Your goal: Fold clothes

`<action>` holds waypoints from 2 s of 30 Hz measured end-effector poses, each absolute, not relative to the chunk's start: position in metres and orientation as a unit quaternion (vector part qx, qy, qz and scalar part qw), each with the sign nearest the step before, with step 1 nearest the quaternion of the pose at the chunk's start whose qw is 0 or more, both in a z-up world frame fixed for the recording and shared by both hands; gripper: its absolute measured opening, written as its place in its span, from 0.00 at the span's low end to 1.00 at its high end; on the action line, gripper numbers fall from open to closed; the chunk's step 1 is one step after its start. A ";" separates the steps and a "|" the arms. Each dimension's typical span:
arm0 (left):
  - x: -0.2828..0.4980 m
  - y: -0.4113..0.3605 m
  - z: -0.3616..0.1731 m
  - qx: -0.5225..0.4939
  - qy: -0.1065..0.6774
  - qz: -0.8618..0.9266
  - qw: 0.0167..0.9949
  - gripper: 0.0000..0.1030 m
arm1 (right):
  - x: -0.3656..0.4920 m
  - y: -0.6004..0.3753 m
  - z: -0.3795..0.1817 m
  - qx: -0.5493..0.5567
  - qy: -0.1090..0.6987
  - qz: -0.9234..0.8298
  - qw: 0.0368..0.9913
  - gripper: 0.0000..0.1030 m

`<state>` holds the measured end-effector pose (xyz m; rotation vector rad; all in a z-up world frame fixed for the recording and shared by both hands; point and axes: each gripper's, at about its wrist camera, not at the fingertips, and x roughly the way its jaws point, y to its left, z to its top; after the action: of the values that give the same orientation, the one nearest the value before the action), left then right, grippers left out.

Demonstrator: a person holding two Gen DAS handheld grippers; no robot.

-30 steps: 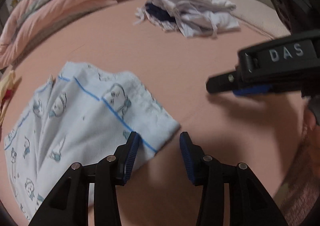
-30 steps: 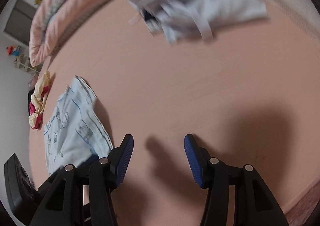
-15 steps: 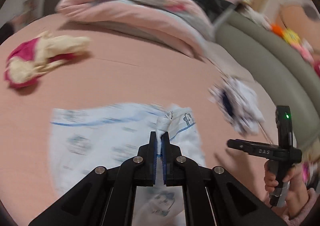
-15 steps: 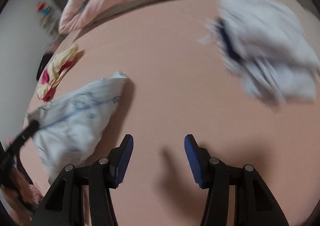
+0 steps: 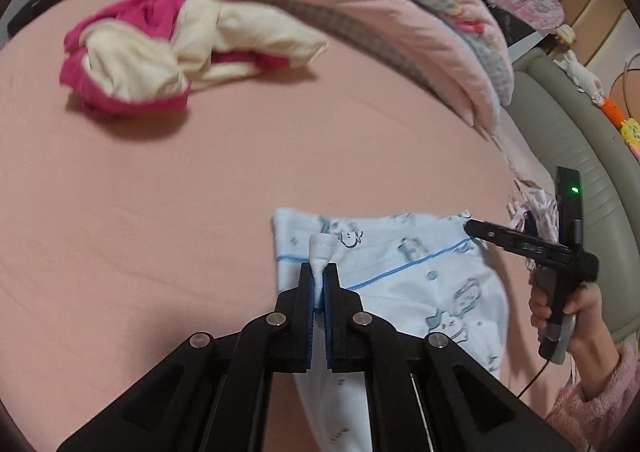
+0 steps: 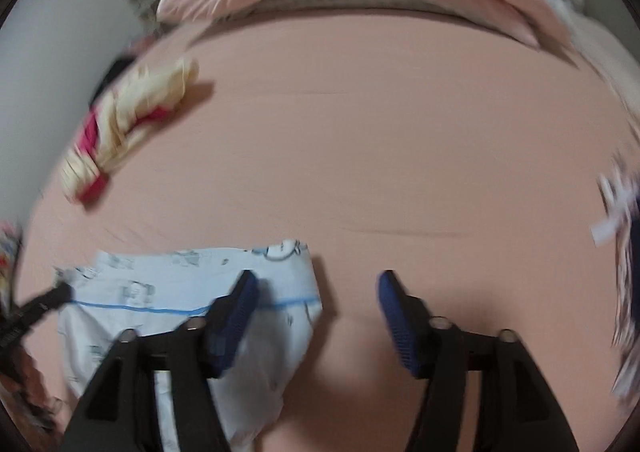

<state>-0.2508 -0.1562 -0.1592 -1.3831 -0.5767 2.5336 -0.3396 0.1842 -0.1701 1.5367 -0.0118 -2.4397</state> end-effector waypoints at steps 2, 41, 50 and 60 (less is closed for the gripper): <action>-0.249 -0.156 -0.157 -0.464 -0.198 0.858 0.098 0.03 | -0.341 0.180 -0.180 0.538 0.028 -0.833 0.126 0.64; -0.087 -0.102 -0.178 -0.580 -0.259 0.763 0.121 0.29 | -0.075 0.165 -0.168 0.533 -0.009 -0.805 0.260 0.48; -0.052 -0.086 -0.159 -0.551 -0.273 0.779 0.125 0.07 | -0.042 0.170 -0.157 0.522 0.014 -0.811 0.265 0.53; -0.027 -0.090 -0.193 -0.549 -0.374 0.736 0.133 0.08 | -0.026 0.136 -0.175 0.477 0.153 -0.833 0.234 0.53</action>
<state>-0.0275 -0.0897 -0.1931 -1.5912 -1.0839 2.1356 -0.0256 0.1360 -0.1754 1.3097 0.4194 -2.2879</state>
